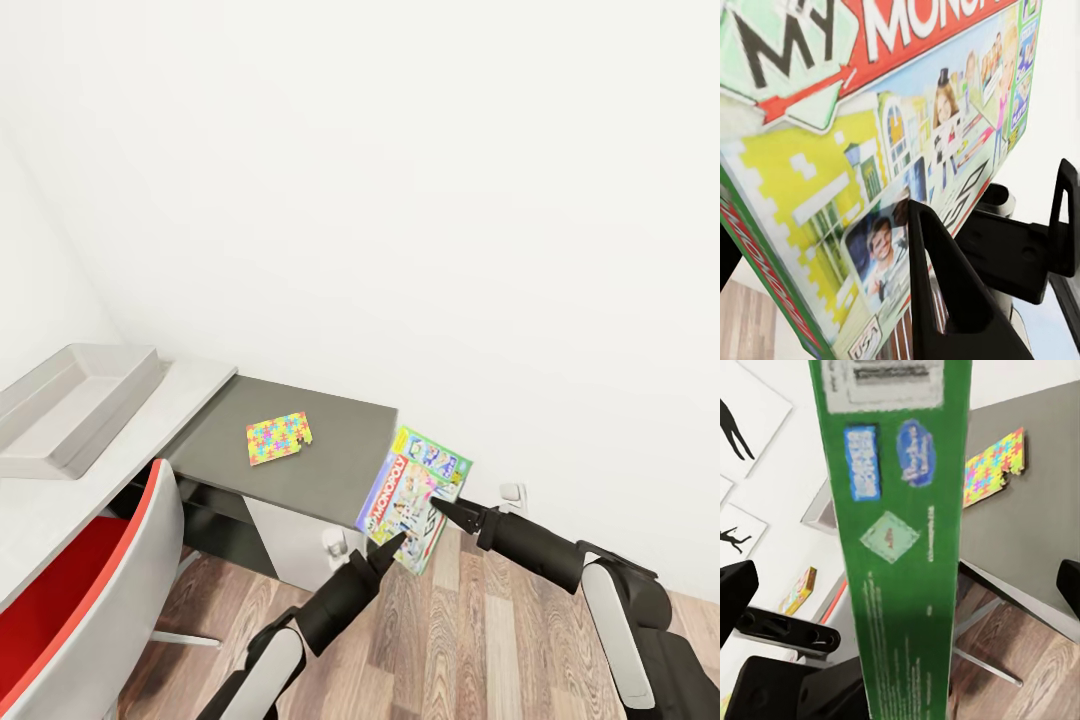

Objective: Put all the toys in the child's room - the three board games (two on the bed and one on the table), the two jigsaw puzzles on the table, and the tennis ball on the table - inside the toy box on the table in the child's room.

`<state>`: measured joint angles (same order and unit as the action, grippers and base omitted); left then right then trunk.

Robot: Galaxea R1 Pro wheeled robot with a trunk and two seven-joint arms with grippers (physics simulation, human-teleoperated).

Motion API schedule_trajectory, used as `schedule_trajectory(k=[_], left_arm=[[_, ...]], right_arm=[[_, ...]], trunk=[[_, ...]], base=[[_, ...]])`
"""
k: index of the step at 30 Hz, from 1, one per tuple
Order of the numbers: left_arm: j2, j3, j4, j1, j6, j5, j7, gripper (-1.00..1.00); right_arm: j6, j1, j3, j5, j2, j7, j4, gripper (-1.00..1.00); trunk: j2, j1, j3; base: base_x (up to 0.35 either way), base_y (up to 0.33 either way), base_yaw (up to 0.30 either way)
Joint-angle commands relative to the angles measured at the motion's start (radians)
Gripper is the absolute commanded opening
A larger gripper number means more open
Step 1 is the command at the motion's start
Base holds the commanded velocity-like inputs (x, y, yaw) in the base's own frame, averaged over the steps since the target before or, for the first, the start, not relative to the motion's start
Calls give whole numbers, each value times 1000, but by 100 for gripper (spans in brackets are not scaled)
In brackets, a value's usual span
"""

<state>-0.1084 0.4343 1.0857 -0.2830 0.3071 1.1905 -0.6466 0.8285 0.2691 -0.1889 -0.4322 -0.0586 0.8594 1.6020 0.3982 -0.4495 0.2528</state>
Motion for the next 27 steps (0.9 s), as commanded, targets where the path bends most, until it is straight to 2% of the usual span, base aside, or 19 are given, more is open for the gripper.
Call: schedule_trajectory(k=[1, 19, 20, 27], left_arm=[[0, 3, 1, -1, 9, 11, 0, -100], [-1, 18, 6, -1, 9, 11, 3, -100], [-1, 18, 6, -1, 9, 11, 3, -100], [-1, 18, 6, -1, 9, 11, 4, -100]], right_arm=[[5, 1, -1, -1, 0, 2, 0, 100], [4, 1, 5, 0, 3, 3, 1, 100], [4, 1, 5, 0, 3, 3, 1, -100], [4, 1, 6, 0, 3, 3, 1, -100]], trunk=[[2, -1, 2], [2, -1, 2], [2, -1, 2], [2, -1, 2]], base=[[0, 0, 0], [0, 0, 0], [0, 0, 0], [0, 0, 0]])
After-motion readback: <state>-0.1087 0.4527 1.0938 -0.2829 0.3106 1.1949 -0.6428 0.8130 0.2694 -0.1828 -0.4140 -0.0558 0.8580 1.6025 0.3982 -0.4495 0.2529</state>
